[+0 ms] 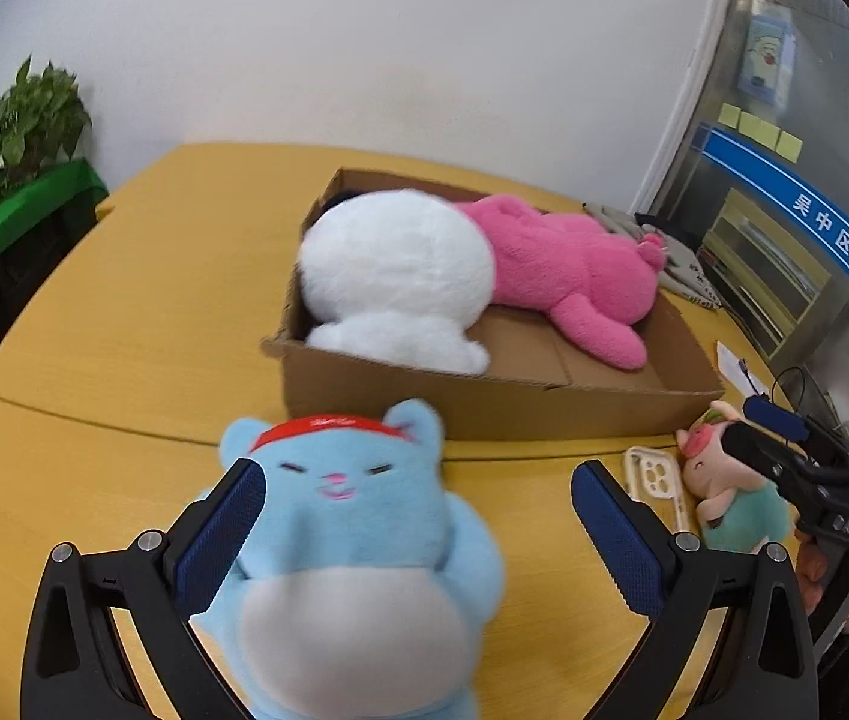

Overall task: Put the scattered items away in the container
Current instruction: 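Withdraw both grippers and move them toward the blue cat plush, then close the left gripper on the blue cat plush's arm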

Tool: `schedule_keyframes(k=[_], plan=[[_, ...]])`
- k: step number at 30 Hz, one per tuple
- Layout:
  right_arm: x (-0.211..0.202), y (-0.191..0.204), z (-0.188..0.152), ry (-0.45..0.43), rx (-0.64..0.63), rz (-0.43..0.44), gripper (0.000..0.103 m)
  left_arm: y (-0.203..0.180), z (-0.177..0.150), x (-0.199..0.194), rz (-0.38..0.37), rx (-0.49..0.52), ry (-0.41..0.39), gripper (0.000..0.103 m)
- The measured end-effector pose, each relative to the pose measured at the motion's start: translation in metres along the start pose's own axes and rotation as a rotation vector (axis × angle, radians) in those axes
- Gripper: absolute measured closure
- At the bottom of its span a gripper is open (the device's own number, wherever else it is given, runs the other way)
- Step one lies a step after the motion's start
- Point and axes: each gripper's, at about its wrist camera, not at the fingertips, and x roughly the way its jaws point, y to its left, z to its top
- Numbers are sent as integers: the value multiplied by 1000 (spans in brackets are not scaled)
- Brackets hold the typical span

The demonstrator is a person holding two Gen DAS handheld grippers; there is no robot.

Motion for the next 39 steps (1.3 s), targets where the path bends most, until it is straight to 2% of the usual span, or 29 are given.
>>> schedule_keyframes(k=[5, 7, 9, 12, 18, 21, 26, 29, 32, 34, 36, 37, 38, 39], plan=[[24, 26, -16, 90, 12, 143, 14, 44, -6, 45, -5, -30, 138, 1], [32, 37, -23, 125, 10, 190, 14, 50, -15, 62, -63, -46, 194, 3], [40, 46, -31, 166, 5, 214, 14, 45, -22, 65, -151, -67, 198, 10], [49, 52, -42, 203, -9, 218, 14, 26, -34, 62, -162, -58, 189, 10], [65, 37, -62, 286, 47, 172, 14, -5, -60, 53, -206, -140, 197, 10], [70, 28, -70, 320, 62, 144, 14, -13, -64, 44, -192, -123, 194, 10], [69, 26, -79, 364, 33, 115, 15, 2, -60, 18, -211, -142, 161, 10], [64, 29, -84, 375, 32, 149, 15, 20, -58, 0, -183, -160, 125, 10], [68, 37, -90, 395, 18, 176, 20, 43, -60, -2, -130, -188, 138, 11], [74, 41, -92, 406, 20, 174, 24, 53, -65, 5, -105, -186, 181, 19], [78, 41, -94, 413, 32, 178, 26, 54, -72, 20, -105, -164, 250, 46], [79, 41, -95, 409, 32, 181, 28, 54, -76, 28, -100, -149, 282, 50], [79, 42, -94, 406, 26, 185, 30, 53, -79, 34, -98, -140, 299, 59], [79, 43, -94, 406, 27, 202, 36, 53, -80, 37, -95, -134, 309, 67]])
